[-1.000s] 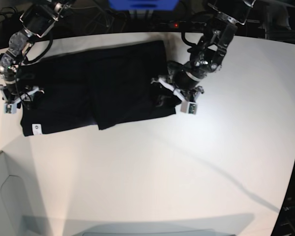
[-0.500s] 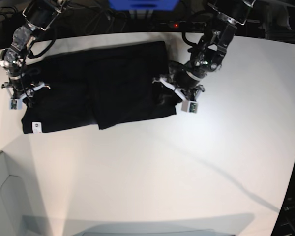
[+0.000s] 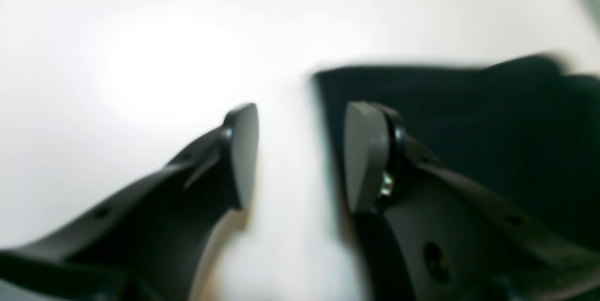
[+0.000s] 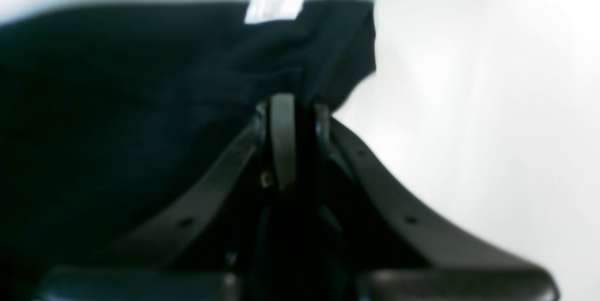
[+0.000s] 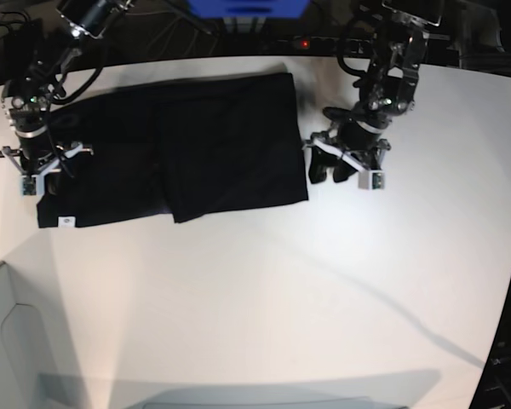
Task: Fold the T-shirt properly
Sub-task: 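Grasp the bundle edge with the right gripper and flip it over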
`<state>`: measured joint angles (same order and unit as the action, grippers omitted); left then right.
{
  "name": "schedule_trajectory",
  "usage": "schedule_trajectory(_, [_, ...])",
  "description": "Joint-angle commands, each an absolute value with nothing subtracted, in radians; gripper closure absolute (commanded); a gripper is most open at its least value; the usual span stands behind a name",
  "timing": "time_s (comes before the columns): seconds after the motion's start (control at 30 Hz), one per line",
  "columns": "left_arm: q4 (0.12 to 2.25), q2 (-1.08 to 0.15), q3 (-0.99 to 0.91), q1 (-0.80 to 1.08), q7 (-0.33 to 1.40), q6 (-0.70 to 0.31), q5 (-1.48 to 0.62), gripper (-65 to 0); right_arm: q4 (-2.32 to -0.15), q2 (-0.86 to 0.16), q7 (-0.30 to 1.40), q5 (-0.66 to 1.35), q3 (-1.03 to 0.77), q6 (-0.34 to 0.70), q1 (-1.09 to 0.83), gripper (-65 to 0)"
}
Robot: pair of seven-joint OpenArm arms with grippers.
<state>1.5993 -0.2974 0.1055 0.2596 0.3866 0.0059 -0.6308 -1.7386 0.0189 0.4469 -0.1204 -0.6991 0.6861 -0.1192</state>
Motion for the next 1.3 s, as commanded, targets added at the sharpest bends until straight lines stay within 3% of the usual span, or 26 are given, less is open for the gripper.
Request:
schedule_trajectory(0.0, [1.601, -0.297, 0.102, 0.243, 0.361, -0.004, -0.639, -29.0, -1.788, 0.022, 0.423, -0.105, -0.7, 0.698, -0.12, 0.0])
schedule_trajectory(0.17, [1.538, -0.26, 0.102, 0.214, 0.361, -0.004, -0.63, -29.0, -1.916, 0.079, 0.423, -0.105, -0.642, 0.698, -0.166, 0.0])
schedule_trajectory(0.37, [1.489, -0.254, 0.142, 0.166, 0.361, -0.004, -0.63, -29.0, -2.041, 0.157, 0.423, -0.108, -0.429, 0.698, -0.263, 0.0])
schedule_trajectory(0.8, [1.44, -0.252, 0.163, 0.136, 0.361, -0.004, -0.63, -29.0, -1.922, 0.157, 0.423, -0.111, 0.185, 0.698, -0.315, 0.0])
schedule_trajectory(1.03, [1.455, -0.257, 0.156, 0.145, 0.361, -0.004, -0.639, -29.0, -1.747, 0.157, 0.423, -0.11, 0.239, 0.698, -0.205, 0.0])
schedule_trajectory(1.27, [1.595, -0.309, 0.088, 0.249, 0.361, -0.001, -0.641, -29.0, -1.716, 0.157, 0.421, -0.107, 0.245, 0.698, -0.186, 0.0])
